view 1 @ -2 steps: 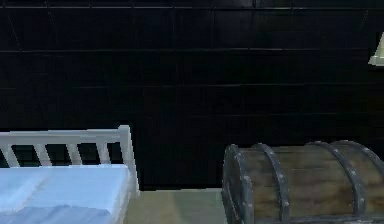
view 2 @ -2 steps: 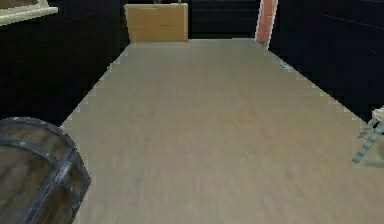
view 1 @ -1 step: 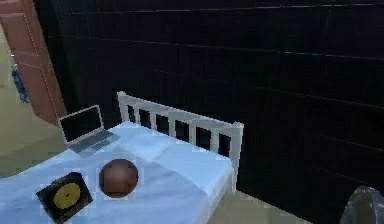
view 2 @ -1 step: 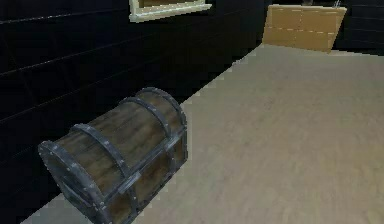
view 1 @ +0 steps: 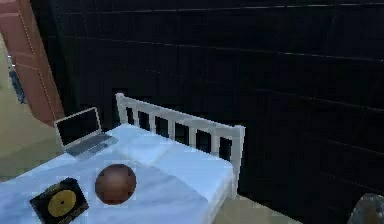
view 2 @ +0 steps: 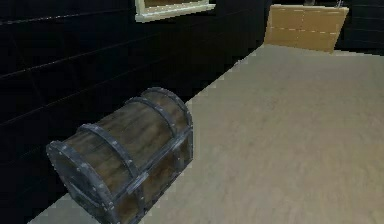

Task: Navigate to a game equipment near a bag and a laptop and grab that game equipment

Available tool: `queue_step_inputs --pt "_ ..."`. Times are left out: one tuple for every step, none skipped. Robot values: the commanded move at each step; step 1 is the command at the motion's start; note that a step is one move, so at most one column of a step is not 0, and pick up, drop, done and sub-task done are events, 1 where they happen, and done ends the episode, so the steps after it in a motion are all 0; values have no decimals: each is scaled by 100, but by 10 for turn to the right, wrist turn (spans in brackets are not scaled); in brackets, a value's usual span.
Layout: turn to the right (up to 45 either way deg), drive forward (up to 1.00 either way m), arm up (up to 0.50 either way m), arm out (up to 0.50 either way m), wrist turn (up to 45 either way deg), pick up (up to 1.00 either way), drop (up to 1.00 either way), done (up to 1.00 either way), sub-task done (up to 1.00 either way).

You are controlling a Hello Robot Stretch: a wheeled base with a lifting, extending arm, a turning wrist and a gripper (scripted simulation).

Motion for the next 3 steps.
queue_step_inputs --pt "-450 0 0 0 0 0 0 0 0" --pt "-450 0 0 0 0 0 0 0 0" --pt "-240 0 0 0 0 0 0 0 0"
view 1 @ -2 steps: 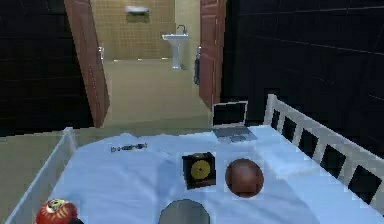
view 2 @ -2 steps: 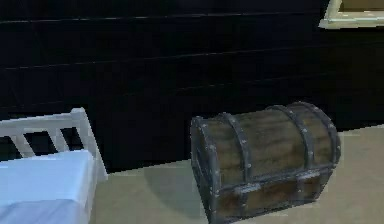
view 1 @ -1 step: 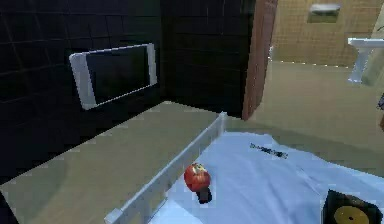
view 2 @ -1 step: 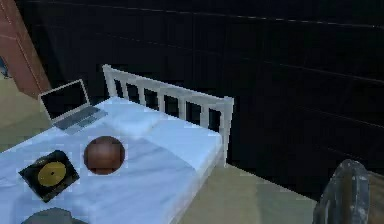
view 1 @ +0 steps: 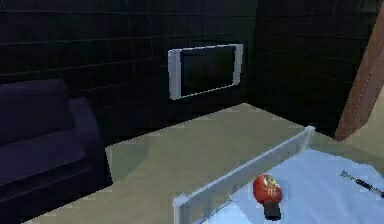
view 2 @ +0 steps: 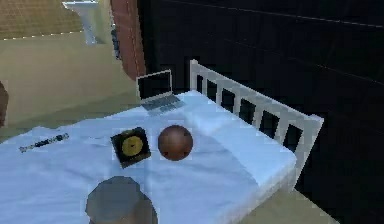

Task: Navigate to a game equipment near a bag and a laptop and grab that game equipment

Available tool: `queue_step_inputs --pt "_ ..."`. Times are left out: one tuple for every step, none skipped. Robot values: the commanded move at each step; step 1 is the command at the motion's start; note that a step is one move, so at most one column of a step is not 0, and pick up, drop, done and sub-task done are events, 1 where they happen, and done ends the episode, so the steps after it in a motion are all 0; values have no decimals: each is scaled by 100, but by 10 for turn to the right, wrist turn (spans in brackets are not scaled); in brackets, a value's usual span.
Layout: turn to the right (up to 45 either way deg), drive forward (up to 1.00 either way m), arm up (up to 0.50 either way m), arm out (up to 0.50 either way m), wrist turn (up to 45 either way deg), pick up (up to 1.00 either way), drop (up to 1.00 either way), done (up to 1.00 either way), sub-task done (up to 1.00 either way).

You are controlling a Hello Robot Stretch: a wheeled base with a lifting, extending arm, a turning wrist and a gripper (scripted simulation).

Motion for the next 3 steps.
queue_step_inputs --pt "450 0 0 0 0 0 0 0 0" --pt "450 0 0 0 0 0 0 0 0" --pt "240 0 0 0 0 0 0 0 0"
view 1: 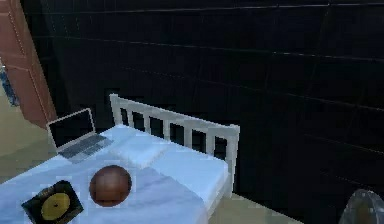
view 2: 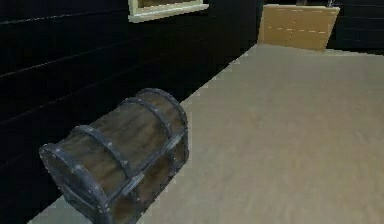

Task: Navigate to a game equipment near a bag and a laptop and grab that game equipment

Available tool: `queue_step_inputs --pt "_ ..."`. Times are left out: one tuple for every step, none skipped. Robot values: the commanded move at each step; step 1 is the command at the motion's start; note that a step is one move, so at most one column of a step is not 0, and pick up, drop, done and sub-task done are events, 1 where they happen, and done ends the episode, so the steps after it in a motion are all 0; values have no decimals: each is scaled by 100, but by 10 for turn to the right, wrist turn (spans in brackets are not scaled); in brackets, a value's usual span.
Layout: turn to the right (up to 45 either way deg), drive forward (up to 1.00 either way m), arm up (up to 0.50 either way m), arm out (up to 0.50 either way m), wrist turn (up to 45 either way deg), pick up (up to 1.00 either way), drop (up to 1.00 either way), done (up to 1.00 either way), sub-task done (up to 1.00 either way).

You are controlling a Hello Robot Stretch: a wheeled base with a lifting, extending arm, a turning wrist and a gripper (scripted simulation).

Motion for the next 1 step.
queue_step_inputs --pt "0 20 0 0 0 0 0 0 0"
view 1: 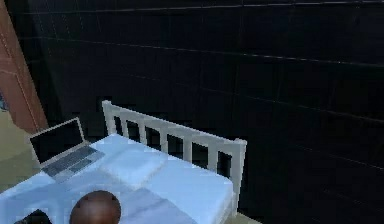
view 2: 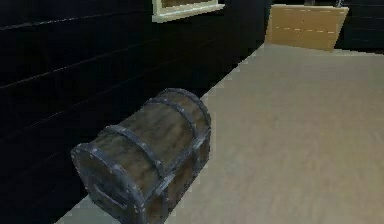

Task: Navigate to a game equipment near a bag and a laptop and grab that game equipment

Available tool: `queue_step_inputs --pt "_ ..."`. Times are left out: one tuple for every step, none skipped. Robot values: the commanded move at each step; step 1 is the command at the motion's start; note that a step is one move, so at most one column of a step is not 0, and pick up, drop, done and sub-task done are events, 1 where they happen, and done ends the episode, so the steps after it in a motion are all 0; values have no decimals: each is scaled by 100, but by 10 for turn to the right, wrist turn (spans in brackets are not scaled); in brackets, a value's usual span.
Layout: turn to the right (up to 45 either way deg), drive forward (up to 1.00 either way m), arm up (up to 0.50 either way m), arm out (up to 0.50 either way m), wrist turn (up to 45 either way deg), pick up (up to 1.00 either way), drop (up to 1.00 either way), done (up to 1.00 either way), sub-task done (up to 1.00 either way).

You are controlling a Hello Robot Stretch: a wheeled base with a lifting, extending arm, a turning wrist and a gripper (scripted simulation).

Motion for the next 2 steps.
queue_step_inputs --pt "-450 0 0 0 0 0 0 0 0" --pt "-450 0 0 0 0 0 0 0 0"
